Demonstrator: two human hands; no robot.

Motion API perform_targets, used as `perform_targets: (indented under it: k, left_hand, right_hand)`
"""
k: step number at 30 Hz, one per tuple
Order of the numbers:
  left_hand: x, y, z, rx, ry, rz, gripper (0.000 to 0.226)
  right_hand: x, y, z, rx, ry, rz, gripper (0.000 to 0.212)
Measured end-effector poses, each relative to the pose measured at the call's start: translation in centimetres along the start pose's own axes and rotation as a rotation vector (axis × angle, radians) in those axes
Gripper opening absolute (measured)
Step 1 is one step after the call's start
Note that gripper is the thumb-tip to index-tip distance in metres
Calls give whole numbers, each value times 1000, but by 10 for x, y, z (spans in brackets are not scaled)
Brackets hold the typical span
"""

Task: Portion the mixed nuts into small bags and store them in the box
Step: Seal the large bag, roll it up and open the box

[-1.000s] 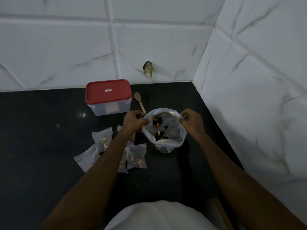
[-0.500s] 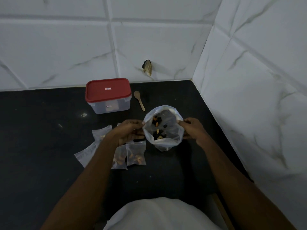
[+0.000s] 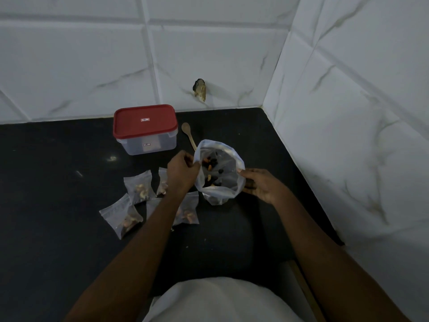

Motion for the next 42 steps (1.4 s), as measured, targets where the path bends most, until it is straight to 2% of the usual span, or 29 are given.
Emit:
perform_targets:
  k: [2, 6, 11, 14, 17, 19, 22, 26, 29, 32, 34, 37, 40, 42]
  left_hand:
    - [-5, -4, 6, -87, -89, -83, 20]
    - [-24, -22, 12, -317, -344, -380, 31]
    - [-36, -43, 2, -302, -564, -404, 32]
    - [-42, -43, 1, -268, -646, -381, 51]
    - [-40, -34, 0, -362, -552, -402, 51]
    - [-39, -31, 1, -469, -470, -450, 43]
    - [-38, -28, 2, -524, -304, -463, 28]
    - [-37, -31, 3, -460, -99, -475, 21]
    - [-34, -25, -4, -339, 56, -358, 22]
    - [-31, -13, -8, -206, 57, -217, 29]
    - [-30, -11, -5, -211, 0, -206, 26]
    - [-30, -11, -5, -264, -70, -254, 27]
    - [-25, -15, -12, -246, -10, -264, 17]
    - [-20, -12, -21, -157, 62, -175, 17]
  right_hand:
    - [-1, 1, 2, 3, 11, -8, 35]
    - [-3, 6, 1, -14, 19, 8, 39]
    - [-10, 17, -4, -81, -126, 69, 40]
    - [-17, 26, 1, -49, -236, 103, 42]
    - [-14, 28, 6, -22, -193, 64, 43]
    - [-12, 26, 7, 53, -120, 52, 43]
    - [-12, 19, 10, 124, -11, 10, 30]
    - [-13, 11, 10, 108, 180, -62, 15]
    - [-14, 6, 7, -42, 354, -152, 12]
    - [-16, -2, 6, -200, 448, -248, 18]
    - [-16, -6, 8, -249, 419, -273, 24]
    - [-17, -10, 12, -182, 330, -245, 34]
    - [-18, -14, 10, -132, 362, -242, 26]
    - [-20, -20, 6, -173, 429, -313, 16]
Point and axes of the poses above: each hand's wrist, its own x-axis towards the middle knuckle, its own z-axis out of the palm, y = z × x, the point moved 7 cm from there along x, towards the middle knuckle, and after that the axes turned 11 degrees about y, right-handed, at the moved point
